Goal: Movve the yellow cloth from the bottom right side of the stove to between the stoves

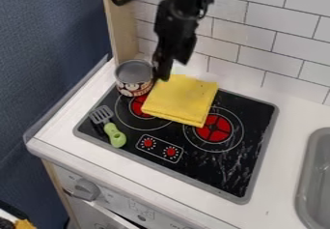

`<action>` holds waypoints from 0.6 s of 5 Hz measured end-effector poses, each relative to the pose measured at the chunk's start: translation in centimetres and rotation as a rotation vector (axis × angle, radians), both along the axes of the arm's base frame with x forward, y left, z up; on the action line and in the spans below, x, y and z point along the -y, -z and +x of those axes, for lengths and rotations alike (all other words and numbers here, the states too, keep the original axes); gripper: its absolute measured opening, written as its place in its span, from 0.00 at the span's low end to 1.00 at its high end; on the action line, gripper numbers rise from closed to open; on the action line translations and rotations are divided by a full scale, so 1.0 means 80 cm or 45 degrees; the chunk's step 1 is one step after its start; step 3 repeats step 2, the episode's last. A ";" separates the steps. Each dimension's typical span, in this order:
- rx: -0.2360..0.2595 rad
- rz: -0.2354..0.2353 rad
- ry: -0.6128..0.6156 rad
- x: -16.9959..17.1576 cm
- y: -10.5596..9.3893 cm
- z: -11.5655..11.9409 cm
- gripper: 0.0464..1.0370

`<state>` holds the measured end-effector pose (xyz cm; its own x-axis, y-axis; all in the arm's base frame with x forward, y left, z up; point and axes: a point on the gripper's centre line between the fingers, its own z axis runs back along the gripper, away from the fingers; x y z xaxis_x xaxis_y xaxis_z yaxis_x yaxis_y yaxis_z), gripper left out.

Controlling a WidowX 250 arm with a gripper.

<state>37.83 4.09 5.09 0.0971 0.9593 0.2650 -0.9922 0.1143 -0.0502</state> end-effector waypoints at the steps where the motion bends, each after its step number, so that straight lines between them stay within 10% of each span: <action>1: 0.048 0.008 -0.018 0.003 -0.031 -0.006 0.96; 3: 0.053 0.009 -0.010 0.006 -0.033 -0.006 0.96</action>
